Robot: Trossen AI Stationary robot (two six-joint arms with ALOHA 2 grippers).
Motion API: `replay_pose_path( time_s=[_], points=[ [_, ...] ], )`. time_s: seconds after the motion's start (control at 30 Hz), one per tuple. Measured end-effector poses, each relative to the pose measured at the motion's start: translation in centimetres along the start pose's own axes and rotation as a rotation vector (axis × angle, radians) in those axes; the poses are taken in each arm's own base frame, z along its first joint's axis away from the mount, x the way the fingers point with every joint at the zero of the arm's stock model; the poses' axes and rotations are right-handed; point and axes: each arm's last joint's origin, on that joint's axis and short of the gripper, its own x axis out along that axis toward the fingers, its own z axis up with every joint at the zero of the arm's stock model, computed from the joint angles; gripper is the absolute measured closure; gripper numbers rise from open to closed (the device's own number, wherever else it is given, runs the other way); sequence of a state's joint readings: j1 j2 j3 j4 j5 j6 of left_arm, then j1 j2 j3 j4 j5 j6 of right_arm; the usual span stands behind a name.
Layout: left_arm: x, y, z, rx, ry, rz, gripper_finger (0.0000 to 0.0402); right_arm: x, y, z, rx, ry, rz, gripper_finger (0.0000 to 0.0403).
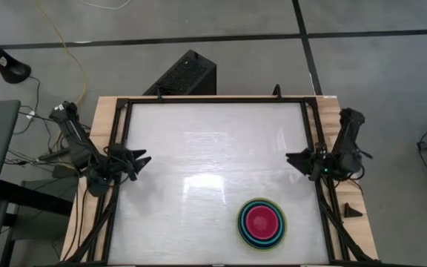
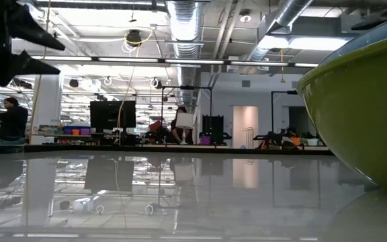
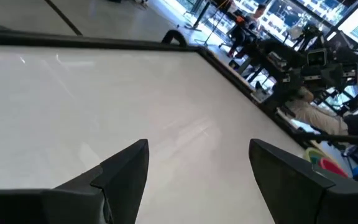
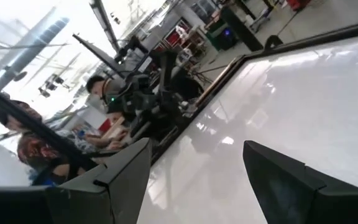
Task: Nest bowls inside each other
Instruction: Return to Home Position
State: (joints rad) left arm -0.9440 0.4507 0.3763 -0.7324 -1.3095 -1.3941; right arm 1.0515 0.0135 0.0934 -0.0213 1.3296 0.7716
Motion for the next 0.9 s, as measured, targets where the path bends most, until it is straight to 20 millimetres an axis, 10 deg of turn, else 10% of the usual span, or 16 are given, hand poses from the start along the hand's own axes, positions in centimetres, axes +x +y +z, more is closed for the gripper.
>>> replay_pose_path(
  time_s=[0.9],
  points=[
    [2.3,2.4,-5.6,0.107,0.087,-0.041,0.0140,3.3,-2.1,-3.3,-0.217,0.216,0.045,0.0114]
  ],
)
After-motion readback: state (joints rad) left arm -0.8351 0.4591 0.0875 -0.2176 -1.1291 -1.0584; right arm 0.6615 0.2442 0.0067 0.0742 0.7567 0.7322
